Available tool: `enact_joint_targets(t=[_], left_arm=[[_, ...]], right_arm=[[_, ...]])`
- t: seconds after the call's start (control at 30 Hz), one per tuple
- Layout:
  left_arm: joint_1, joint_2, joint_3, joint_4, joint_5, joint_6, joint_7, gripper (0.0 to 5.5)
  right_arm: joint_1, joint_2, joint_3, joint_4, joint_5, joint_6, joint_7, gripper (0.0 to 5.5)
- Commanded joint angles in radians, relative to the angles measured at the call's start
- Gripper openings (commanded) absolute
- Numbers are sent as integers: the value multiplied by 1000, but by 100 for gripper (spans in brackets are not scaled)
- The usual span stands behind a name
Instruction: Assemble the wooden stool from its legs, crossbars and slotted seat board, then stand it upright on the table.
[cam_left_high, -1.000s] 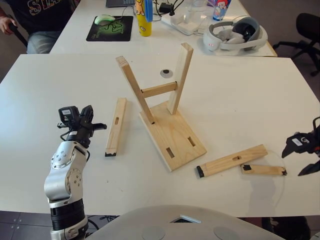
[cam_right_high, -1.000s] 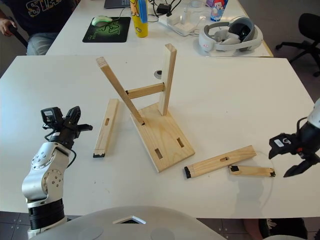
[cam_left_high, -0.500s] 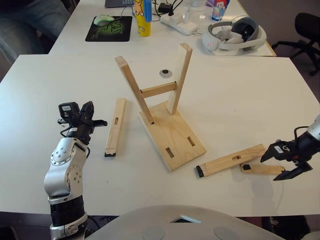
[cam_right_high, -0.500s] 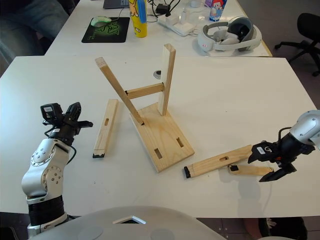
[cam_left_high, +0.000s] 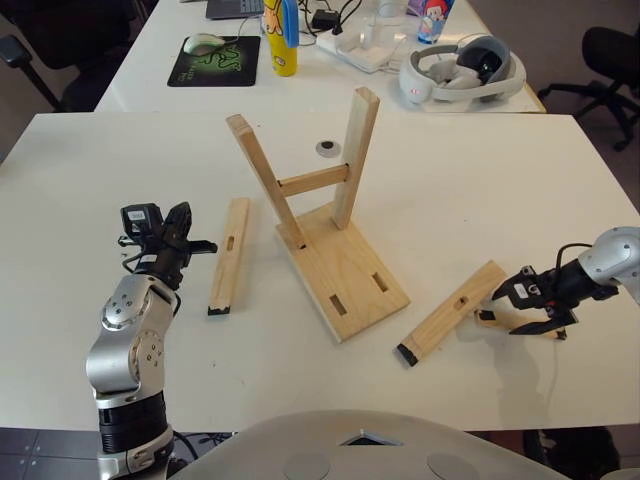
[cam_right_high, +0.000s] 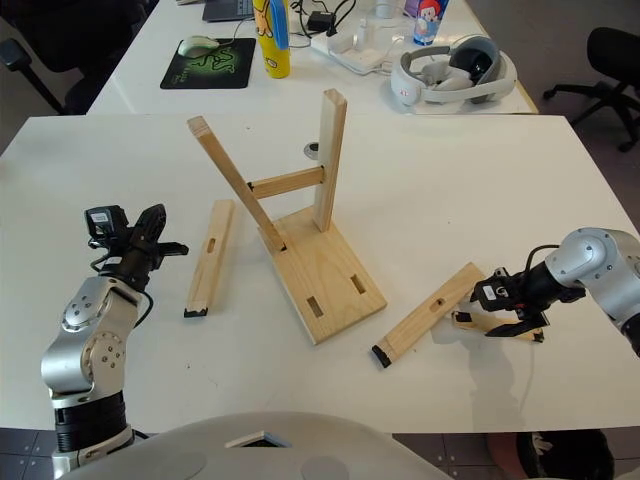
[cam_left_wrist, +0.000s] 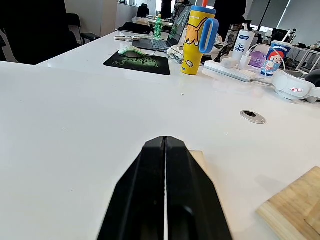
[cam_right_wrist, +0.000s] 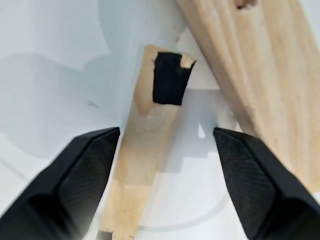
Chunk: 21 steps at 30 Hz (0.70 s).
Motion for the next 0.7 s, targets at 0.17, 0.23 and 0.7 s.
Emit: enact_joint_targets(t=[0.17,0.23,0.7], left_arm=[[-17,13,-11,-9,-3,13,-2,0],[-16,12,-10,-11,-3,14,0,0],[-48,19,-11,9,-4,12,-3,0]], right_arm=[[108,79,-21,-8,-99,25,-19,246],[107,82,-32,-10,-121,17,-25,216],[-434,154,-133,396,-338,-103,-145,134]])
